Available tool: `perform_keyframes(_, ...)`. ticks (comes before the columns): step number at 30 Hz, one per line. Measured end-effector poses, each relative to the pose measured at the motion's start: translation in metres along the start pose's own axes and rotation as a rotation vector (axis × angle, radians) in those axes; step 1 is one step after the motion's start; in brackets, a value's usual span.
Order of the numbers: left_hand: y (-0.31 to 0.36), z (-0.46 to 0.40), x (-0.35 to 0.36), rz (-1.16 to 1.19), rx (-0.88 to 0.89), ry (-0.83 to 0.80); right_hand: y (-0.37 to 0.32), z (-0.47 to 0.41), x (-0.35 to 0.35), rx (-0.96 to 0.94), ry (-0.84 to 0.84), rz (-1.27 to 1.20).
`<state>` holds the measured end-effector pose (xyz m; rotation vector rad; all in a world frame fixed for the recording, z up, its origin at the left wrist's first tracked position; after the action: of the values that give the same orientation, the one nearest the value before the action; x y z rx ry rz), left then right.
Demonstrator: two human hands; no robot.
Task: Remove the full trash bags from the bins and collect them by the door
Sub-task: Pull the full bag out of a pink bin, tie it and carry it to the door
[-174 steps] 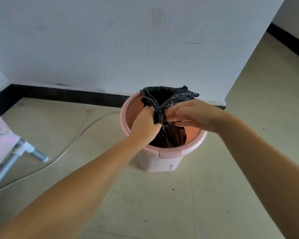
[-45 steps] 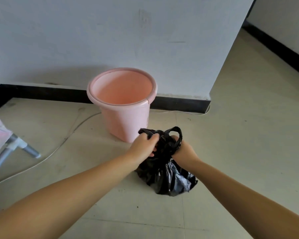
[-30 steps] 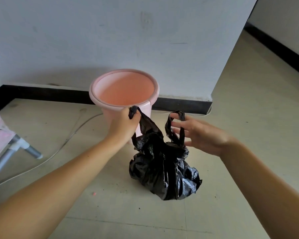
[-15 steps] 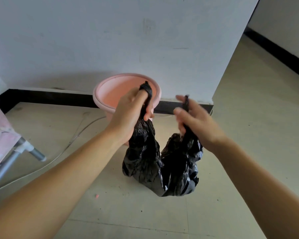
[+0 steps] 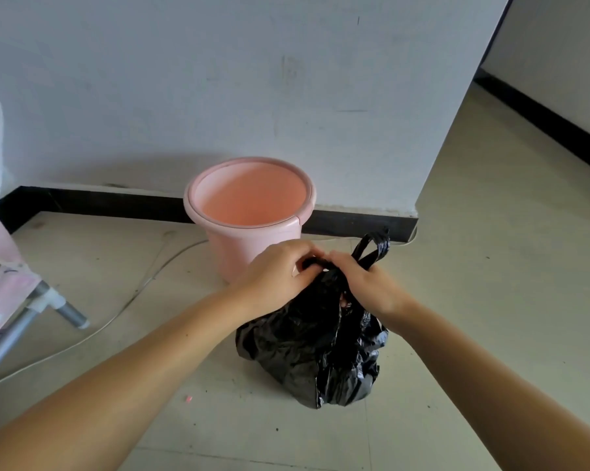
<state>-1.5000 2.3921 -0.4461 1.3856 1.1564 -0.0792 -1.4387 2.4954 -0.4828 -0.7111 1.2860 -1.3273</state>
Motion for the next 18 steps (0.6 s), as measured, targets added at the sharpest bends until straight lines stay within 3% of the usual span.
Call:
perform_keyframes(4, -0.023, -0.004, -0.024, -0.057, -0.134, 0.279, 0.002, -0.004, 0.002, -0.051, -0.052, 0.029)
perform_keyframes(8, -0.043, 0.001, -0.023, 0.158, -0.268, 0.368, 0.012, 0.0, 0.01, -0.016, -0.205, 0.077)
perform_keyframes(10, -0.049, 0.004, -0.004, 0.373, -0.334, 0.259, 0.018, 0.001, 0.013, -0.001, -0.24, 0.111)
perform_keyframes(12, -0.052, 0.01, 0.022, 0.487, -0.417, 0.01, 0.022, -0.003, 0.009, 0.03, -0.164, -0.006)
perform_keyframes(15, -0.044, 0.024, 0.063, 0.545, -0.312, -0.328, 0.024, -0.009, -0.002, 0.088, -0.062, -0.264)
perform_keyframes(18, -0.038, 0.026, 0.08, 0.408, -0.222, -0.357, 0.021, -0.004, 0.007, 0.118, -0.253, -0.384)
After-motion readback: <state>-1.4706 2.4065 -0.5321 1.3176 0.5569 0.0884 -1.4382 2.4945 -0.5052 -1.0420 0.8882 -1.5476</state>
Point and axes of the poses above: each hand's wrist, its own z-axis away from the middle knuckle, its own x-axis out of the palm, y = z × x, the point moved 7 cm from there along -z, towards the middle knuckle, and after that the axes turned 1 degree about x, right-handed, at the moved point
